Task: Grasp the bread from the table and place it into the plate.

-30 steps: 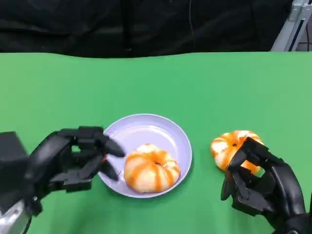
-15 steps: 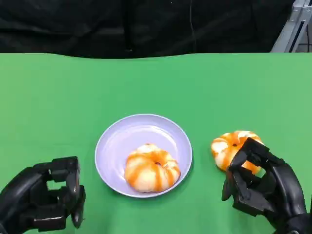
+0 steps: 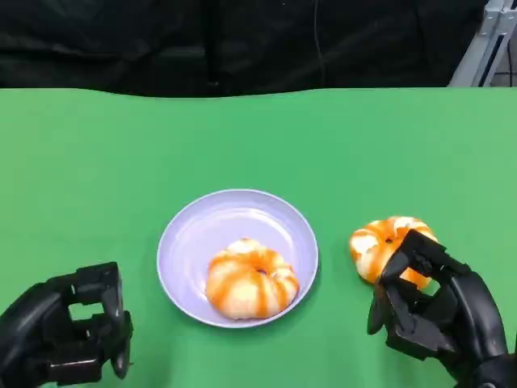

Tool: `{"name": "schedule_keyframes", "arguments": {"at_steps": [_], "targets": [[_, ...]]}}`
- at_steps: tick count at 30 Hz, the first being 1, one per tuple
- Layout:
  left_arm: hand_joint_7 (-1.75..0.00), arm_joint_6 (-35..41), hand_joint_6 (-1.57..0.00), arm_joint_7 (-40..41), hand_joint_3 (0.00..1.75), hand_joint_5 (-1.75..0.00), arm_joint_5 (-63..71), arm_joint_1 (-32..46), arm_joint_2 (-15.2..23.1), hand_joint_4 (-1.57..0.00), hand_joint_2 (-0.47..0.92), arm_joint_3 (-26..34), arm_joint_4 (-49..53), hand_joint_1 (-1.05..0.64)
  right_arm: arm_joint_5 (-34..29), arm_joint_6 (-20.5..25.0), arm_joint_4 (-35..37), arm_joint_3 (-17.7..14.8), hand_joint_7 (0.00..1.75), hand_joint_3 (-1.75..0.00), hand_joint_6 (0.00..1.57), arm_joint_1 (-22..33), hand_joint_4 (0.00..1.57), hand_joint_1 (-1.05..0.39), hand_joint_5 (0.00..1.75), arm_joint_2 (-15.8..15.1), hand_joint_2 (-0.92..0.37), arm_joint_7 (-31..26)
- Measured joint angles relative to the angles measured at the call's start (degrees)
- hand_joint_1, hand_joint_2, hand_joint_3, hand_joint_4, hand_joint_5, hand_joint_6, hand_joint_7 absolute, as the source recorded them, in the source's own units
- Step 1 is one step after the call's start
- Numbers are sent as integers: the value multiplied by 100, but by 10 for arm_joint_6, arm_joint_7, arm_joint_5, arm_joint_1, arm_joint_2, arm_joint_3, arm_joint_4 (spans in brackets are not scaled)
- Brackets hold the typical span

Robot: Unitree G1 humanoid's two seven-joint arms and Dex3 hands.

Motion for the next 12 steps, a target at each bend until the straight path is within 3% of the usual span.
{"name": "schedule_keyframes", "arguments": {"at_steps": [12], "targets": [[-175, -2, -73, 1, 113, -175, 17, -2, -9, -89, 72, 0, 2, 8, 1, 2, -3, 0, 172, -112, 63, 0, 85, -10, 175, 0, -60, -1]]}}
